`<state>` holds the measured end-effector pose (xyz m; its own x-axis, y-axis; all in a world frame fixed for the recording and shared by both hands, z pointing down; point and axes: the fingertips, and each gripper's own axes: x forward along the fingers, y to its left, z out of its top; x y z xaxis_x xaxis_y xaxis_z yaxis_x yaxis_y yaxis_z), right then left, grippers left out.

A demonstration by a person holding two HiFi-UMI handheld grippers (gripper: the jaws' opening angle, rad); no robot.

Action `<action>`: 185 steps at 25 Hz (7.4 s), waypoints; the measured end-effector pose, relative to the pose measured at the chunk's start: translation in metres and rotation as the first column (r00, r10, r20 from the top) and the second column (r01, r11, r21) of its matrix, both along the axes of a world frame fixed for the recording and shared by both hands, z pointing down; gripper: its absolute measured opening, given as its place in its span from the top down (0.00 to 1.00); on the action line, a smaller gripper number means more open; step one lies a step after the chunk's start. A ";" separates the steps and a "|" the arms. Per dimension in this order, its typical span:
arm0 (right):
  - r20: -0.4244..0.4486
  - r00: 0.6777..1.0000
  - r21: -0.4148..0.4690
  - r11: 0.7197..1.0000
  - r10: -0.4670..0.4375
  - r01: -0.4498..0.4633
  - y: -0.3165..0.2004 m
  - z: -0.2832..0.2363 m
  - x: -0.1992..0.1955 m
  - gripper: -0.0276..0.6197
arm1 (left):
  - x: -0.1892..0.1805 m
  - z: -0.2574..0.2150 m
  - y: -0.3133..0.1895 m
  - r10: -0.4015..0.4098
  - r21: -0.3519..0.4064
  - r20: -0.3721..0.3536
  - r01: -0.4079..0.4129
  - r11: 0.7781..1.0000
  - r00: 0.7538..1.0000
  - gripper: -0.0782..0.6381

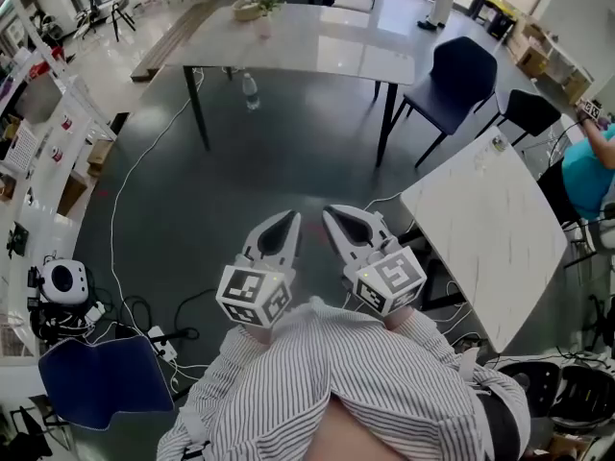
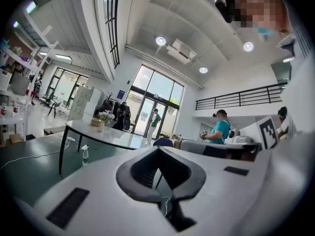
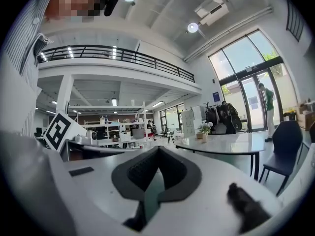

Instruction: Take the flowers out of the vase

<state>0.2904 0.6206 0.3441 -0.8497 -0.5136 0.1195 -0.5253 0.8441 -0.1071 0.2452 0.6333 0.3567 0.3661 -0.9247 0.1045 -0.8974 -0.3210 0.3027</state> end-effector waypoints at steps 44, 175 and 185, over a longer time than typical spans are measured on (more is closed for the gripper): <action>0.028 1.000 -0.085 0.996 -0.008 0.010 -0.185 0.039 -0.067 0.93 | -0.045 0.032 -0.190 0.092 -0.048 0.001 -0.091 0.995 0.996 0.87; 0.134 0.958 -0.106 0.964 0.255 -0.242 -0.921 0.035 -0.372 0.93 | -0.362 0.040 -0.934 0.322 -0.091 0.052 -0.316 0.944 0.945 0.87; 0.110 0.971 -0.166 0.967 0.212 -0.192 -0.928 0.036 -0.368 0.93 | -0.362 0.039 -0.936 0.276 -0.116 0.016 -0.272 0.955 0.961 0.87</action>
<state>-0.0773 -0.3070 0.3803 -0.7435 -0.6597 0.1095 -0.6571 0.6902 -0.3031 -0.1167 -0.3026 0.3952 0.5982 -0.7712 0.2175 -0.7897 -0.5214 0.3233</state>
